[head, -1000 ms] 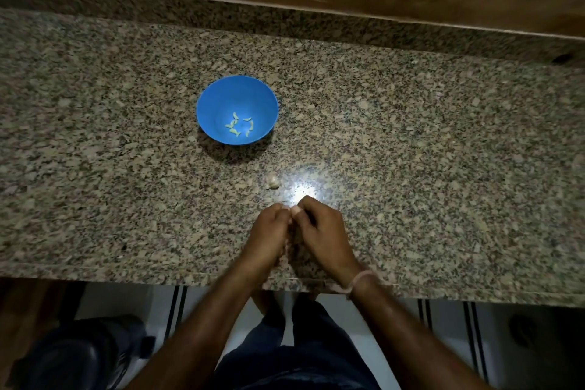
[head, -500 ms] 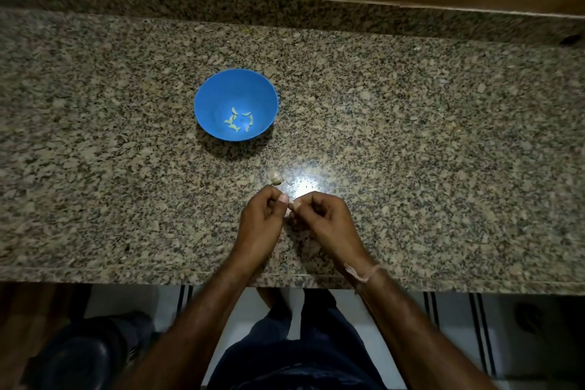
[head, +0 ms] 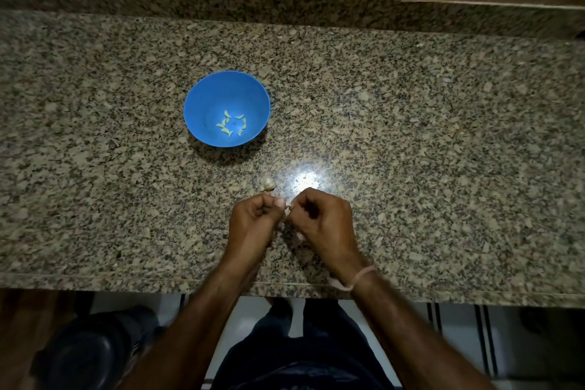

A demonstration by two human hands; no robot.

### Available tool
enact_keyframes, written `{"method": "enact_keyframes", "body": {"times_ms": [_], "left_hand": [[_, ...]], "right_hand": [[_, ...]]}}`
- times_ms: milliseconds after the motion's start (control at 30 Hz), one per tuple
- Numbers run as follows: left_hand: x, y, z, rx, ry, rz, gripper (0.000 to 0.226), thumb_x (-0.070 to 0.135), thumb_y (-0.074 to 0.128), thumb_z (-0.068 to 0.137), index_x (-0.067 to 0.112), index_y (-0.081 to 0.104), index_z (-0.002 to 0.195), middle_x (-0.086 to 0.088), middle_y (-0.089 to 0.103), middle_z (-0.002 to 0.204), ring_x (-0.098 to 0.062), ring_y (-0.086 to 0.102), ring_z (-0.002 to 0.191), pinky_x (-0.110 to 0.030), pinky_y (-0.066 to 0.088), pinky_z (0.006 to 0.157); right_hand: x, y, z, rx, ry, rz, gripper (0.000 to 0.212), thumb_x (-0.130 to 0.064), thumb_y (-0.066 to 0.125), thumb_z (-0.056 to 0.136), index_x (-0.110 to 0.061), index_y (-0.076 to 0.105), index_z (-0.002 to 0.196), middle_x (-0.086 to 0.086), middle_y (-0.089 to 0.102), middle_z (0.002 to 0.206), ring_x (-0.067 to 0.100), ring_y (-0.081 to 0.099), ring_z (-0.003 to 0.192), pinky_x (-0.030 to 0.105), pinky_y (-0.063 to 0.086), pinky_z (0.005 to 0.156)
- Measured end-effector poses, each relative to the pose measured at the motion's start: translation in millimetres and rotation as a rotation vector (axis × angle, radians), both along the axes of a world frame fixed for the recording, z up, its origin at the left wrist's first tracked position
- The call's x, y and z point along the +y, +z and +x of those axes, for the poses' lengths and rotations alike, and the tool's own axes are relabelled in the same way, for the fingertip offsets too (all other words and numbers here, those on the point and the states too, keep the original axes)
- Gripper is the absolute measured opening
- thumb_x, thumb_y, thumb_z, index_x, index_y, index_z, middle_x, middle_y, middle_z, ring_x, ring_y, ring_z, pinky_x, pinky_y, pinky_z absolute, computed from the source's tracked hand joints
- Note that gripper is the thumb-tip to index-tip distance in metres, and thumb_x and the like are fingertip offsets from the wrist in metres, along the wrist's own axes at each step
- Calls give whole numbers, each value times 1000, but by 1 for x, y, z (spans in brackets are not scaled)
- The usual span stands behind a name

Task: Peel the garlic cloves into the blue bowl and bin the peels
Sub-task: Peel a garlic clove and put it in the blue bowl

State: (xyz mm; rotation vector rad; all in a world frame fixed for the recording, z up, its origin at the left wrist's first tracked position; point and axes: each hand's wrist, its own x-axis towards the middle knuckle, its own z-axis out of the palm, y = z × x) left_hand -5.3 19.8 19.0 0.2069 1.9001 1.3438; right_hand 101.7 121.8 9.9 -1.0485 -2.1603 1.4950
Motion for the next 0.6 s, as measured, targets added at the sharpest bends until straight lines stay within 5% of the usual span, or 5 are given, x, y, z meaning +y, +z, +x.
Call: {"method": "enact_keyframes", "body": {"times_ms": [67, 200, 300, 467, 600], "left_hand": [[2, 0, 2, -200, 52, 24, 23, 20, 64, 101, 4, 73, 88, -4, 61, 65, -14, 49, 60, -27, 39, 54], [5, 6, 12, -11, 48, 112, 16, 12, 61, 102, 3, 69, 91, -12, 68, 77, -11, 61, 71, -21, 52, 64], [8, 0, 13, -82, 70, 148, 18, 13, 60, 103, -1, 68, 96, -22, 67, 83, -19, 62, 76, -32, 52, 70], [6, -12, 10, -177, 141, 47, 25, 23, 62, 103, 4, 71, 91, -5, 64, 73, -12, 54, 66, -26, 44, 60], [4, -16, 14, -45, 87, -30, 32, 30, 66, 101, 7, 70, 80, -7, 63, 67, -15, 53, 61, -28, 44, 59]], "right_hand": [[1, 0, -1, -1, 6, 62, 12, -14, 74, 88, -18, 69, 78, -4, 67, 68, 13, 62, 63, 32, 51, 58], [9, 4, -3, 27, -93, -403, 11, -14, 73, 92, -9, 74, 82, 8, 75, 78, 22, 68, 71, 36, 58, 69], [7, 5, -2, 51, -145, -656, 13, -9, 69, 95, -4, 73, 84, 11, 73, 76, 21, 65, 68, 32, 57, 67], [6, -14, 8, -97, -29, -36, 11, -15, 75, 91, -18, 74, 80, -7, 73, 73, 8, 69, 70, 31, 58, 68], [4, -19, 12, -113, -14, 43, 10, -12, 75, 92, -22, 77, 91, -12, 75, 83, 1, 70, 79, 33, 60, 74]]}}
